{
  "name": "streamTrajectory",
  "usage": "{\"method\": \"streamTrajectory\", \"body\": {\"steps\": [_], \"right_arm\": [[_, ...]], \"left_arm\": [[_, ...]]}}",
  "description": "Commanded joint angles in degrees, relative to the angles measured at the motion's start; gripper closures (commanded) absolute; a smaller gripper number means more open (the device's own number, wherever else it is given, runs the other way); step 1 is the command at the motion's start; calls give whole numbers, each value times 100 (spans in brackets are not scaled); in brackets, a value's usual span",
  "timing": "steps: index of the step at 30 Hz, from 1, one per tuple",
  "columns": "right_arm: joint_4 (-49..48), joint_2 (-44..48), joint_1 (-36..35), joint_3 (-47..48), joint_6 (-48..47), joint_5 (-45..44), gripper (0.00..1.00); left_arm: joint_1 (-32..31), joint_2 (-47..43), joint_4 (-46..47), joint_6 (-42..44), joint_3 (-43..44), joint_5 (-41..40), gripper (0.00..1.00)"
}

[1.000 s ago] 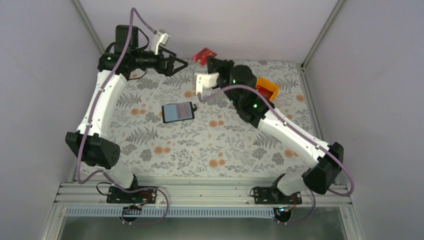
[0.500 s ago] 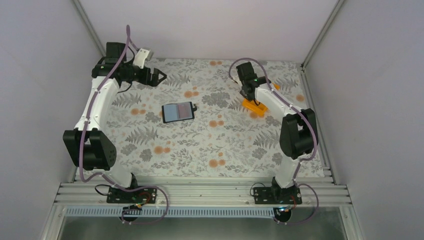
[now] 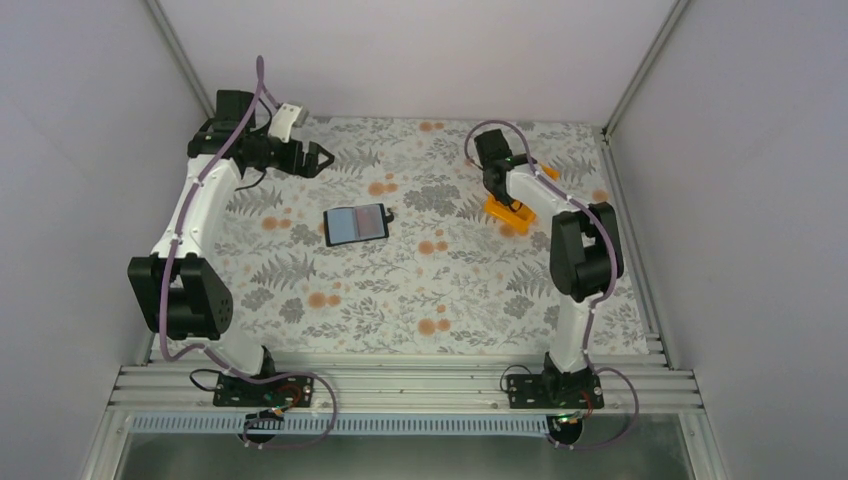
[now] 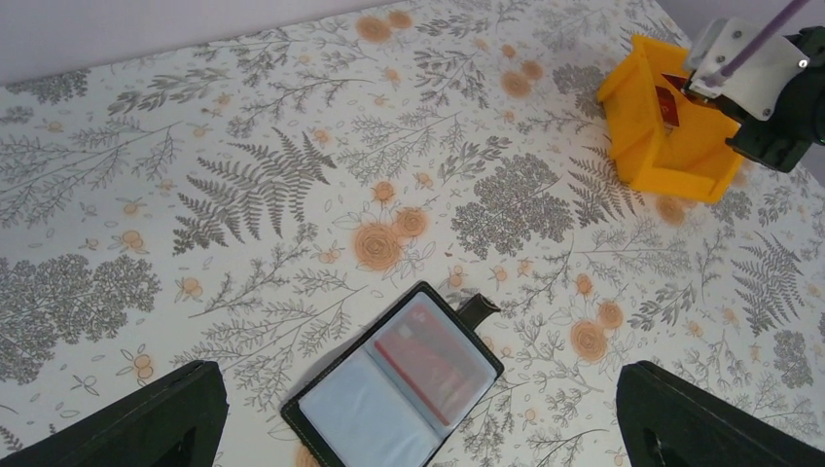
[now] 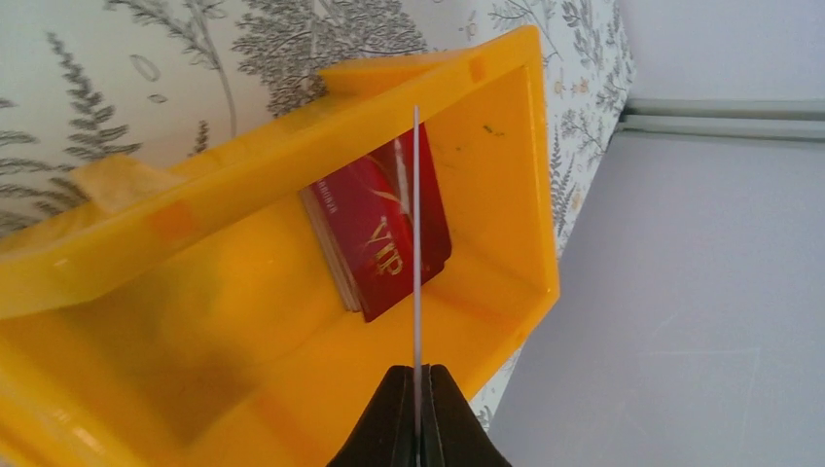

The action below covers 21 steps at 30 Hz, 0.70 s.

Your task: Take the credit cards out of the card holder

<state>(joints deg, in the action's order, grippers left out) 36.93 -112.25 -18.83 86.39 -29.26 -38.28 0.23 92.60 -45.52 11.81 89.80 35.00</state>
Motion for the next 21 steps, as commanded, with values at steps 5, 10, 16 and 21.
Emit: {"method": "streamTrajectory", "body": {"steps": [5,10,16,21], "right_arm": [[-61,-460,237,420,-252,-481,96],[-117,-680,371,527,-365,-427,96],[-471,-933,490,595,-558,-535,96],[-641,-1230,523,613,-669,-625,93]], "left_arm": [[21,260,-61,99,223,185,0],[23,387,-130,93,340,261,0],[21,408,-143,128,343,257,0],[29,417,-176,136,370,250,0]]}}
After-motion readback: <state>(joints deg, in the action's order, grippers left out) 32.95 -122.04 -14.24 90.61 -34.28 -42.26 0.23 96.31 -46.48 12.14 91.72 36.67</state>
